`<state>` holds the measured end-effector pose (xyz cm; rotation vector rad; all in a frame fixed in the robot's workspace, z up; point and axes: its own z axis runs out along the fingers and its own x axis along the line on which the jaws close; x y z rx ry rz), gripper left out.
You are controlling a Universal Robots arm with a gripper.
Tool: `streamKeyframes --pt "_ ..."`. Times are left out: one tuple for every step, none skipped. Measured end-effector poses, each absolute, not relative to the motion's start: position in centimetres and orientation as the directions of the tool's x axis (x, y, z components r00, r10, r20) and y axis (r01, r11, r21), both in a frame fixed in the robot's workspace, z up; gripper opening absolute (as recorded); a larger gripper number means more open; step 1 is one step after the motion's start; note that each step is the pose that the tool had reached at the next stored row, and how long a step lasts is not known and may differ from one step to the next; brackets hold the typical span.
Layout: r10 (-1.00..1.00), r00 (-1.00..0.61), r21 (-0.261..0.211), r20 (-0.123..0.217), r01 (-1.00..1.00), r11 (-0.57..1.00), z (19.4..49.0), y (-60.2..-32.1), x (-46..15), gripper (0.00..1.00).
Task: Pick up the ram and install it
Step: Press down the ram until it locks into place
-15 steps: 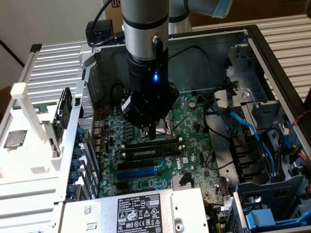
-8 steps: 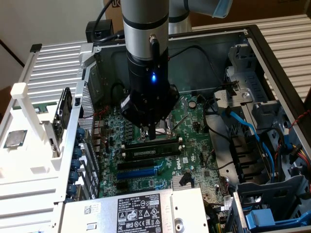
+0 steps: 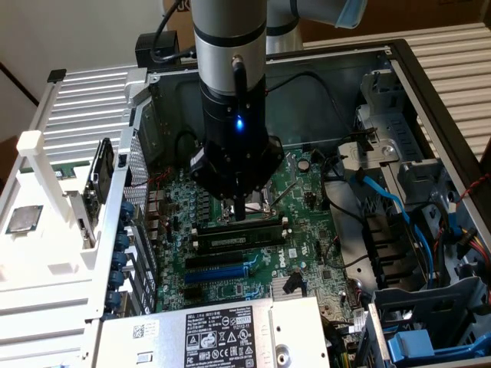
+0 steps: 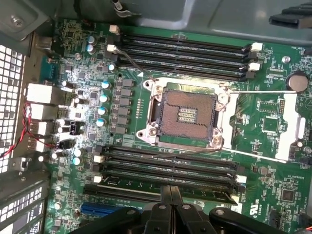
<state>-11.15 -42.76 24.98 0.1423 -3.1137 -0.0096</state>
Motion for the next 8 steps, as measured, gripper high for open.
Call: streamKeyframes --pt "-0.080 -0.997 0.007 0.024 -0.080 0.997 24.98 -42.75 -11.15 0.10" --pt "-0.067 -0.997 0.007 0.024 -0.067 0.998 24.99 -42.76 -11.15 0.10" --pt "-0.055 -0.998 0.007 0.024 -0.054 0.998 24.98 -42.76 -11.15 0.10" --pt "-0.043 -0.999 0.006 0.024 -0.043 0.999 24.99 -42.76 -11.15 0.10" --pt "-0.032 -0.999 0.006 0.024 -0.032 0.999 24.99 -42.76 -11.15 0.10" --pt "-0.024 -0.999 0.006 0.024 -0.024 1.000 24.98 -42.75 -11.15 0.10" --pt "-0.021 -0.999 0.006 0.024 -0.021 1.000 24.99 -42.75 -11.15 0.10" --pt "-0.021 -0.999 0.006 0.024 -0.021 1.000 24.99 -42.75 -11.15 0.10"
